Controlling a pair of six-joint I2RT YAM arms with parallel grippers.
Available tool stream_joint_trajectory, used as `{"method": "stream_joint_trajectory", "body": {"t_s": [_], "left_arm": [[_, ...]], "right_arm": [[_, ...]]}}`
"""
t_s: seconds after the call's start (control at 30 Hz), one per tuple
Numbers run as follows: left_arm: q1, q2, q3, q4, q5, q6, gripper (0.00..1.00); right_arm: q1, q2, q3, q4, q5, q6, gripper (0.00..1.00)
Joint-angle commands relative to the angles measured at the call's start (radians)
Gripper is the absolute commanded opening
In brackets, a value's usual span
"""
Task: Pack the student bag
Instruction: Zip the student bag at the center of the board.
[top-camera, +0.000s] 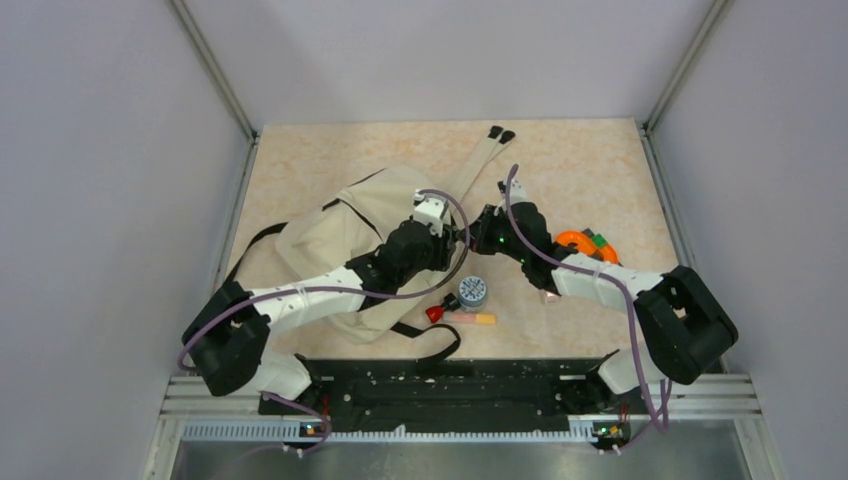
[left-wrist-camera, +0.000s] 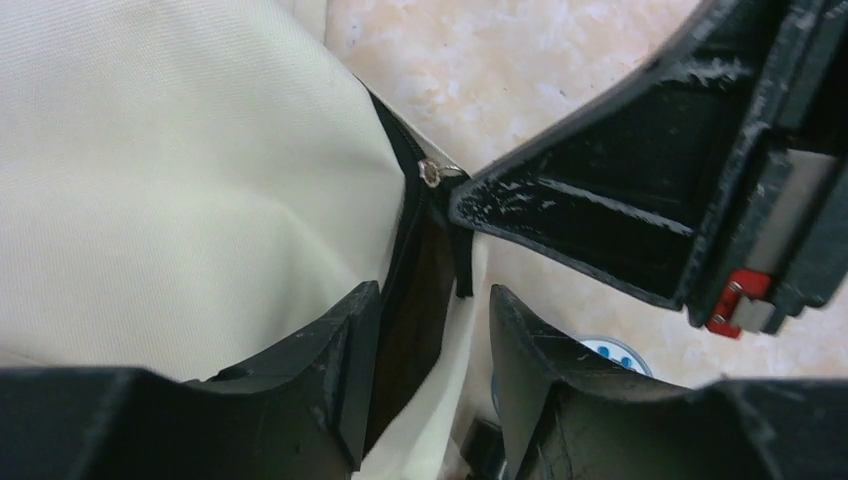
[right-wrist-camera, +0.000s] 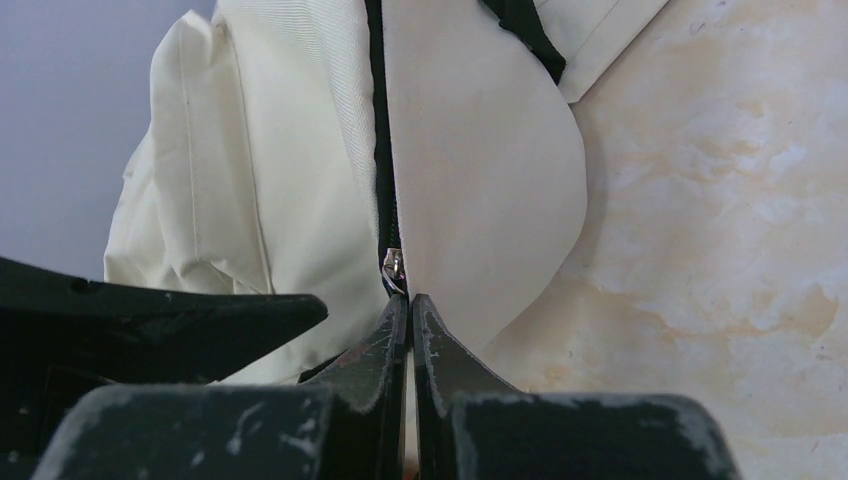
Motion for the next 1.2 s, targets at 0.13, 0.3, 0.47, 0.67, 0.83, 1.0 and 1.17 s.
{"method": "stream_joint_trajectory", "body": {"t_s": [0.13,0.3,0.47,0.67,0.83,1.0,1.17], "left_arm": [[0.039,0.053,0.068,0.049,0.077,-0.022,0.43],[0.042,0.071,0.077,0.055,0.106,-0.023,0.41],[0.048,0.083,0.076,0.064,0.107,-0.024,0.29],[0.058,0.068,0.059,0.082,0.1,-0.037,0.13],[0.064,0.035,0.04,0.093,0.106,-0.044,0.0],[0.074,0.019,0.025,0.089,0.121,-0.055,0.0],[0.086,0.016,0.019,0.064,0.141,-0.079,0.0]], "right_arm": [[-0.01,-0.04,0.01,0.055,-0.035,0.009,0.0],[-0.01,-0.033,0.01,0.056,-0.037,0.007,0.0],[-0.01,-0.029,0.012,0.058,-0.04,0.008,0.0],[-0.01,-0.026,0.011,0.054,-0.037,0.0,0.0],[-0.01,-0.025,0.015,0.031,-0.027,-0.02,0.0],[-0.01,-0.055,-0.015,0.063,-0.048,-0.044,0.39],[-0.01,-0.091,-0.055,0.099,-0.062,-0.06,0.52]]}}
